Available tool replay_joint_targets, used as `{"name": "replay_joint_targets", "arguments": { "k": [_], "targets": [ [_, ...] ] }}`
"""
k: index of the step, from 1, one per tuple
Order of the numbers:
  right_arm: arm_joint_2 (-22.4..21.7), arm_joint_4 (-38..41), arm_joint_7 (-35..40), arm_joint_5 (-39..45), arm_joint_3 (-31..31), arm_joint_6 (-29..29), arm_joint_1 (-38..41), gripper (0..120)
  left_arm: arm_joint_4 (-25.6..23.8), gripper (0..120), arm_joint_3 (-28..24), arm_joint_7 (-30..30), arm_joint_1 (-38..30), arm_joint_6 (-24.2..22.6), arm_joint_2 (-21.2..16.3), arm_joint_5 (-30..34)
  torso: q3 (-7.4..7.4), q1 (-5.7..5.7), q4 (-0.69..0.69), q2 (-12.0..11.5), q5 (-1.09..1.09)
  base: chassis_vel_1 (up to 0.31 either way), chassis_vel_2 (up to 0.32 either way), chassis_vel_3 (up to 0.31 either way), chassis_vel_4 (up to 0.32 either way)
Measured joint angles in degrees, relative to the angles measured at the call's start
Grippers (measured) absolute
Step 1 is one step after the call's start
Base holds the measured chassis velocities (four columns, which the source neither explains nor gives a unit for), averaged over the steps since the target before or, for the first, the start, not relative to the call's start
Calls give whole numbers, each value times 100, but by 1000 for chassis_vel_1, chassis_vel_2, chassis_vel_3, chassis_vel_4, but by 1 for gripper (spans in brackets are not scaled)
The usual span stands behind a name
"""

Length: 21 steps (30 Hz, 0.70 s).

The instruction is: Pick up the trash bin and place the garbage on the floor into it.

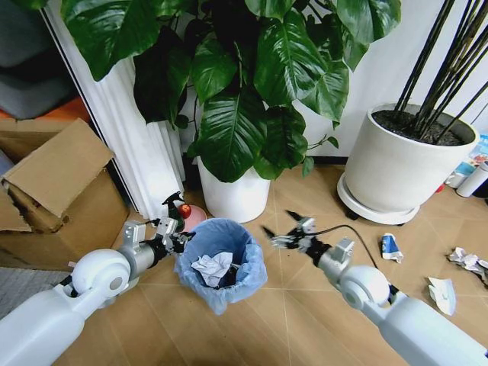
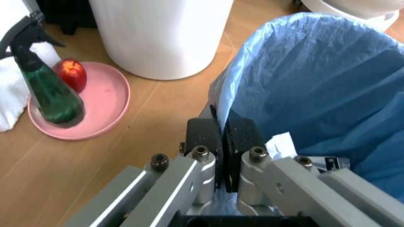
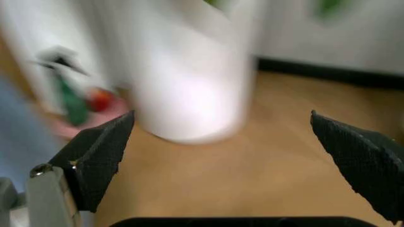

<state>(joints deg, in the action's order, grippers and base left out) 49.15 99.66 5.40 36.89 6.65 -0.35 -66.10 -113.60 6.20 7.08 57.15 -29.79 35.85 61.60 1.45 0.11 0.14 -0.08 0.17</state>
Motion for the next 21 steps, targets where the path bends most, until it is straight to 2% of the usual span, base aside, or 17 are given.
{"name": "replay_joint_targets", "arguments": {
  "k": [3, 5, 6, 9, 21],
  "targets": [
    [47, -76, 126, -45, 57, 24, -68, 100, -3, 0, 10, 0, 5, 0, 0, 0, 0, 0, 0, 0, 1, 0, 0, 0, 0],
    [342, -526, 703, -247, 304, 264, -330, 100, -37, 0, 86, -3, 37, 0, -4, -1, 0, 0, 0, 0, 0, 0, 0, 0, 0],
    [342, -526, 703, -247, 304, 264, -330, 100, -37, 0, 86, -3, 37, 0, -4, -1, 0, 0, 0, 0, 0, 0, 0, 0, 0],
    [711, -1173, 981, -472, 527, 459, -418, 100, -115, 0, 251, 1, 161, -9, -34, 0, 0, 0, -1, 0, -1, 0, 0, 0, 0],
    [1435, -2528, 1146, -489, 621, 744, 53, 100, -351, 0, 941, 2, 736, -13, -282, 8, 0, 0, -2, 0, 1, 0, 0, 0, 0]
  ]
}}
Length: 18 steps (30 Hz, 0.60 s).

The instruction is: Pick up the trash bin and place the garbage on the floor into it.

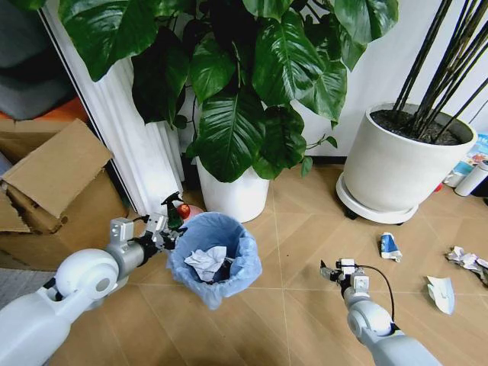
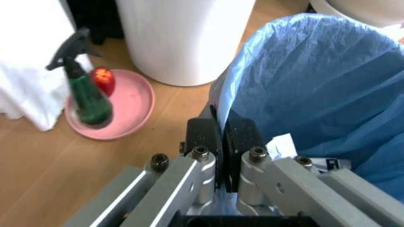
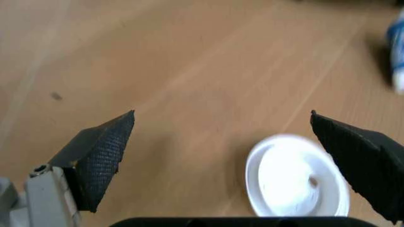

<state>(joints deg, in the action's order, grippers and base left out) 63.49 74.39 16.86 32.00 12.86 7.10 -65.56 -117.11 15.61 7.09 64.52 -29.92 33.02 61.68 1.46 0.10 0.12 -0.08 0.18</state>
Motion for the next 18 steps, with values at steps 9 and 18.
{"name": "replay_joint_targets", "arguments": {
  "k": [9, 18],
  "targets": [
    [255, -986, -242, 40, -80, 8, 332, 100, -120, 0, 402, 46, 286, -3, -188, 60, 0, 0, 1, 0, -1, 0, 0, 0, 0],
    [278, -1219, -284, 41, -128, 45, 482, 97, -130, 0, 421, 83, 318, -12, -162, 65, 0, 0, 1, 0, 1, 0, 0, 0, 0]
  ]
}}
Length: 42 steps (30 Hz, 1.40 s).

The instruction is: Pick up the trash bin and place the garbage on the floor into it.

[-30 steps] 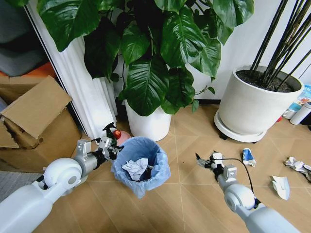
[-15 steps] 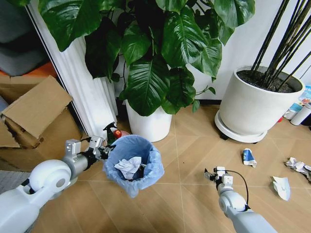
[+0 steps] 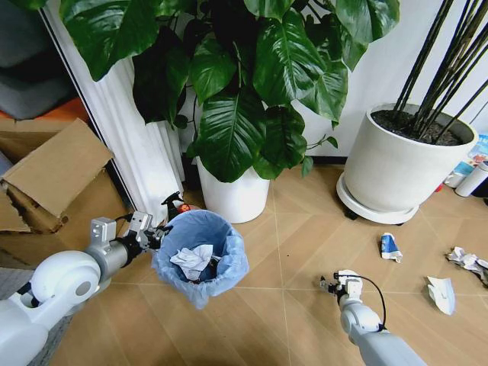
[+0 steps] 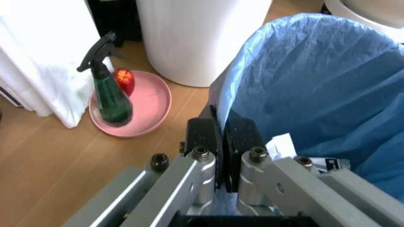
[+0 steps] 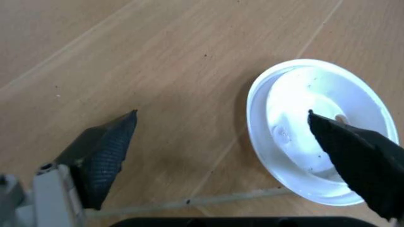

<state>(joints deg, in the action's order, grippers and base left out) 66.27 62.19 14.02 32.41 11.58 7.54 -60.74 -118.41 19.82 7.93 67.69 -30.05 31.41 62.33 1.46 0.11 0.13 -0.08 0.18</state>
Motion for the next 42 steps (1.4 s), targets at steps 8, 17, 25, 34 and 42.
{"name": "replay_joint_targets", "arguments": {
  "k": [8, 17, 25, 34, 42],
  "targets": [
    [73, -323, -121, -9, -90, -4, 191, 90, 19, 0, -10, 10, -20, -4, 5, -2, -1, 0, 1, 1, 3, 0, 0, 0, 0],
    [100, -469, -170, -26, -151, 33, 302, 67, 32, 0, -6, 11, -27, -6, 4, 8, -2, -1, -2, 1, 0, 0, 0, 0, 0],
    [-50, -292, -58, -26, -140, 248, 214, 39, 29, 0, 41, 12, -17, -5, 1, 16, 0, -1, -2, 1, -1, 0, 0, 0, 0],
    [-149, -82, 87, -20, -114, 431, 58, 8, 22, 0, 61, 12, -23, -6, 16, 16, 0, 0, 1, 0, -1, 0, 0, 0, 0],
    [-218, -4, 116, 1, -103, 477, 5, 0, 9, 0, 69, 12, -18, -6, 35, 17, 1, 0, 1, 0, -2, 0, 0, 0, 0]
  ]
}}
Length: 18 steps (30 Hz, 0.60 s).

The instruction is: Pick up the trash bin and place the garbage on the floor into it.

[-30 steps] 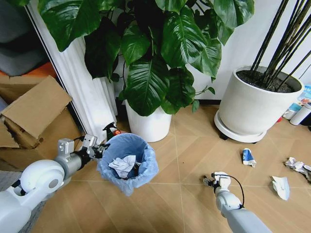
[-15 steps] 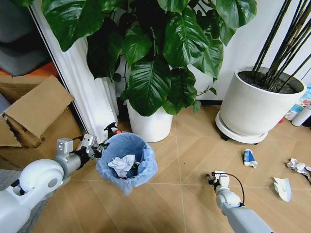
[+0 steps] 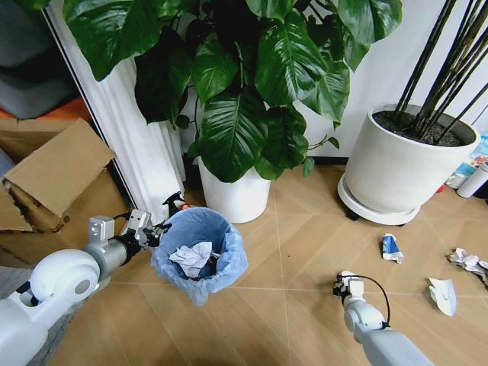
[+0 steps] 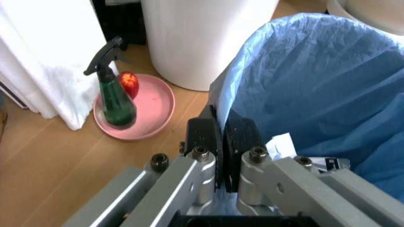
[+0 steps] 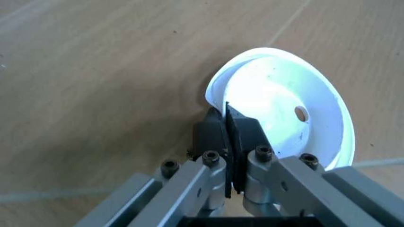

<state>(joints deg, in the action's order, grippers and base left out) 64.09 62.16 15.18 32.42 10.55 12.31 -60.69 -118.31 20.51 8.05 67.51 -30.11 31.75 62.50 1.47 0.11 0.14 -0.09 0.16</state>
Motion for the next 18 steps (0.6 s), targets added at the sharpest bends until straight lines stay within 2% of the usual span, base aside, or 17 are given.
{"name": "replay_joint_targets", "arguments": {
  "k": [9, 12, 13, 14, 15, 16, 17, 18],
  "targets": [
    [-141, 320, 104, 99, 19, 106, -134, 0, 52, 0, -59, 0, -16, -2, 53, -18, 1, 0, 0, -1, -3, 0, 0, 0, 0],
    [-233, 476, -8, 53, 35, -95, -161, 0, 66, 0, -101, -15, -48, -2, 48, -14, 1, 0, 0, -1, -3, 0, 0, 0, 0],
    [-287, 561, -88, 35, 45, -210, -172, 0, 77, 0, -127, -23, -59, -2, 41, -12, 0, 0, 0, 0, 0, 0, 0, 0, 0],
    [-416, 759, -427, -2, 54, -616, -200, 0, 110, 0, -227, -33, -95, 8, 26, -16, 0, 0, 2, -1, -1, 0, 0, 0, 0],
    [-416, 759, -427, -2, 54, -616, -200, 0, 110, 0, -227, -33, -95, 8, 26, -16, 0, 0, 2, -1, -1, 0, 0, 0, 0],
    [-558, 994, -939, -101, 53, -1222, -201, 0, 135, 0, -356, -52, -113, 10, 22, -25, 0, 0, -2, 0, -3, 0, 0, 0, 0],
    [-678, 1196, -1381, -145, 31, -1683, -189, 0, 172, 0, -480, -75, -125, 16, 30, -58, -1, 0, 0, 0, 8, 0, 0, 0, 0],
    [-747, 1348, -1708, -115, -8, -1958, -174, 0, 206, 0, -566, -89, -139, 20, 41, -89, 0, 0, 0, -1, 7, 0, 0, 0, 0]
  ]
}}
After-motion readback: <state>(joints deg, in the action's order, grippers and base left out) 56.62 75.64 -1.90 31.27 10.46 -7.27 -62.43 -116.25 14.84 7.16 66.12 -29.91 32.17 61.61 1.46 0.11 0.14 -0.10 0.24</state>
